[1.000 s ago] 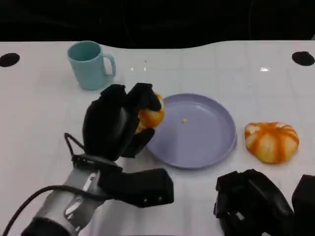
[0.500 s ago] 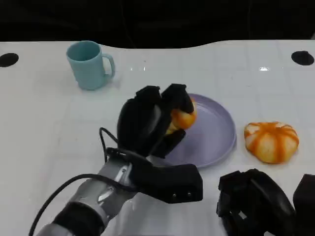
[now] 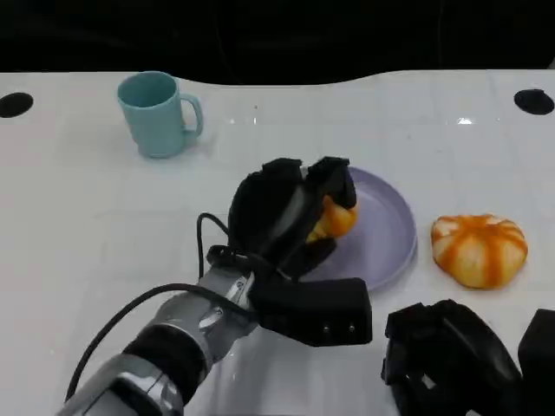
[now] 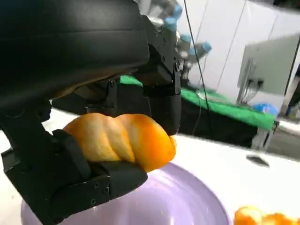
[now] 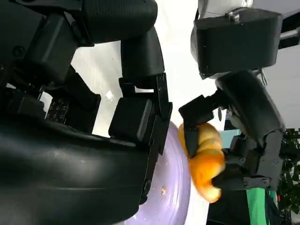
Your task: Grasp the bread from the table and place it into the plate.
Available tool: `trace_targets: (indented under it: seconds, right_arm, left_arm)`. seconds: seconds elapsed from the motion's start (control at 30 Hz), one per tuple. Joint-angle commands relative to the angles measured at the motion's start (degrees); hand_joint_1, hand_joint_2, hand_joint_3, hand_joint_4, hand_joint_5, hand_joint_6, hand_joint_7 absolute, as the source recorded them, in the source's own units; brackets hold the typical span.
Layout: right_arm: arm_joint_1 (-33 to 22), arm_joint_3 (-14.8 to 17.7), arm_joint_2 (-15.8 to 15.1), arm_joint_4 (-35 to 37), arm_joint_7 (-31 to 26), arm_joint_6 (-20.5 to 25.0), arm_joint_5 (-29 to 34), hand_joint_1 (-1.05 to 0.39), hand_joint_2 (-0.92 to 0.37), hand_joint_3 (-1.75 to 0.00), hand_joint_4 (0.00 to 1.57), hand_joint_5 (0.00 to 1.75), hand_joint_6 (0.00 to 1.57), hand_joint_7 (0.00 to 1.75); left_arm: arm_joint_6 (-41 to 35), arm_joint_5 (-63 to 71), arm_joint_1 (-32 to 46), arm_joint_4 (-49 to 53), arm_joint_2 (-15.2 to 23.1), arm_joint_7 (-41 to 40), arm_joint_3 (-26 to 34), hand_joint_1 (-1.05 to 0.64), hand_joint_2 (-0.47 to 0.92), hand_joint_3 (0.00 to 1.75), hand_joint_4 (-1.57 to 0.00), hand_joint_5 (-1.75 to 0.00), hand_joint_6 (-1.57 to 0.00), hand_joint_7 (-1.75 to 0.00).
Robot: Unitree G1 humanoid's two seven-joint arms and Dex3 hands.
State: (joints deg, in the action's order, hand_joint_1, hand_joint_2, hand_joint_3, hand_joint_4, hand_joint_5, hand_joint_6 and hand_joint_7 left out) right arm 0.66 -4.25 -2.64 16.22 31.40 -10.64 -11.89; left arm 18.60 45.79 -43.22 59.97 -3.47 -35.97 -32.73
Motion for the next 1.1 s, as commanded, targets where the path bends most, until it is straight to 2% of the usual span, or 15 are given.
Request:
trace_targets:
  seconds: [0.03,0.07,0.13,0.23,0.27,0.33,0.47,0.87,0.97,1.1]
  right_arm:
    - [-0.5,0.4,-0.6,-0.7,-0.1,-0.5,-0.2,-1.05,-0.07,-1.33,1.53,1.34,1.57,1.04]
    - [-0.5,0.5,-0.5,-0.7,-0.1,-0.3,-0.4,-1.05,-0.07,-1.34,1.53,1.34,1.57,1.04]
    - [-0.4,0.5,-0.4,-0.5,0.0,-0.3,-0.5,-1.05,-0.06,-1.34,1.53,1.34,1.57,1.04]
    - [-0.3,0.4,-0.6,-0.5,-0.2,-0.5,0.0,-1.05,-0.06,-1.35,1.53,1.33,1.57,1.04]
    - [-0.4,0.4,-0.6,-0.7,-0.2,-0.4,0.0,-1.05,-0.06,-1.35,1.54,1.33,1.57,1.04]
    - [-0.5,0.4,-0.6,-0.9,-0.1,0.0,-0.3,-1.05,-0.06,-1.36,1.54,1.33,1.57,1.04]
    - [-0.6,0.4,-0.4,-0.8,-0.4,-0.2,-0.2,-1.05,-0.07,-1.35,1.54,1.33,1.57,1.05]
    - [-1.0,0.1,-0.4,-0.4,0.0,-2.1,0.3,-1.05,-0.08,-1.35,1.53,1.33,1.57,1.02]
    - [-1.2,-0.2,-0.7,-0.1,-0.2,-3.1,1.1,-1.05,-0.09,-1.34,1.52,1.32,1.57,1.02]
    - [-1.4,0.1,-0.4,0.0,0.6,-2.1,-0.1,-1.05,-0.09,-1.32,1.51,1.32,1.57,1.00]
  left_arm:
    - [-2.4,0.8,-2.4,0.4,0.8,5.4,-2.0,-0.44,0.70,0.60,-0.43,-1.19,-0.51,-0.68]
    - [-2.9,0.9,-2.6,0.2,1.0,7.0,-2.4,-0.46,0.74,0.50,-0.39,-1.15,-0.49,-0.63]
    - [-3.5,0.9,-2.8,-0.2,1.4,9.4,-3.0,-0.60,0.88,0.28,-0.21,-1.04,-0.31,-0.48]
    - [-5.0,1.5,-2.9,-1.3,2.2,12.8,-4.0,-0.76,0.92,0.30,-0.05,-0.96,-0.18,-0.41]
    - [-5.6,1.7,-2.9,-1.8,2.5,13.8,-4.3,-0.81,0.92,0.35,-0.02,-0.86,-0.12,-0.39]
    - [-7.0,2.0,-2.7,-3.1,2.9,15.8,-4.7,-0.86,0.92,0.41,0.00,-0.74,-0.07,-0.37]
    - [-8.1,1.9,-1.8,-6.6,4.4,20.1,-4.9,-0.90,0.92,0.45,0.00,-0.63,-0.04,-0.37]
    - [-6.2,-1.8,6.7,-22.4,11.2,25.5,-1.7,-0.88,0.92,0.42,0.00,-0.79,-0.08,-0.41]
    - [-9.7,-1.0,9.8,-30.1,13.5,29.5,-0.8,-0.87,0.92,0.41,0.00,-0.84,-0.09,-0.42]
    - [-16.0,0.4,14.3,-40.9,16.1,35.1,0.4,-0.85,0.92,0.35,0.00,-0.91,-0.10,-0.44]
